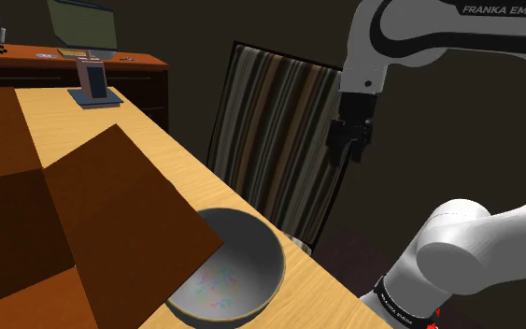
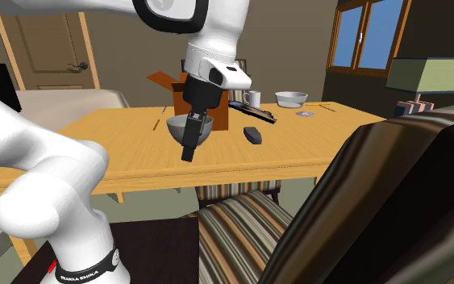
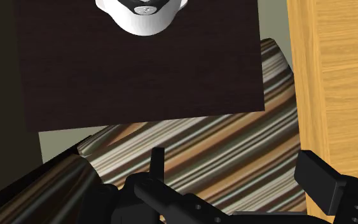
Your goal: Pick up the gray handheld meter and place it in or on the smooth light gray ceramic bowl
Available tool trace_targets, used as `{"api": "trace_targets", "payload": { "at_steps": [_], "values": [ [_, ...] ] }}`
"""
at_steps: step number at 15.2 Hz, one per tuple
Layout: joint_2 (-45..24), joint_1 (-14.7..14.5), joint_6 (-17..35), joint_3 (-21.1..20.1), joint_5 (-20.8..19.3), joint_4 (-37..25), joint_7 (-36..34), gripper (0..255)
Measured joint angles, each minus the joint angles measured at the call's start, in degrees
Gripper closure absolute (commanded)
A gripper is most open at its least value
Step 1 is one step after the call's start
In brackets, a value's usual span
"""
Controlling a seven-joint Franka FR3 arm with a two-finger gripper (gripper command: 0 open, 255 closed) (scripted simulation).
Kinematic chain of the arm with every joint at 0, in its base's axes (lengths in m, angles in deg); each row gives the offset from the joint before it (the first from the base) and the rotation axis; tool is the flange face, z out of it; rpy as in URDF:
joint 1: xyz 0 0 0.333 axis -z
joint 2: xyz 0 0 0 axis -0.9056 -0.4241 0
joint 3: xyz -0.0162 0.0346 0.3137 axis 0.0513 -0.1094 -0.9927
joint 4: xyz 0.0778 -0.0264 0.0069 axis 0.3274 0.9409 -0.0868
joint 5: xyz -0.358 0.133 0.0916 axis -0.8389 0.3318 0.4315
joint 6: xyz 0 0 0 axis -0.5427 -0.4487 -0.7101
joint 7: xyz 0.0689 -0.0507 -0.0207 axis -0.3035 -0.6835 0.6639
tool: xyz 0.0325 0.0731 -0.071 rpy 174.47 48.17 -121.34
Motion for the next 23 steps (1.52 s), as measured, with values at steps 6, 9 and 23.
{"api": "trace_targets", "payload": {
  "at_steps": [6,9,23],
  "values": [
    [1.13,-0.34,2.71,-6.63,5.61,1.27,-11.17,0],
    [0.34,-0.28,5.61,-11.54,9.28,1.27,-19.23,0],
    [-17.2,5.29,22.55,-37.19,15.67,-10.15,-59.13,0]
  ]
}}
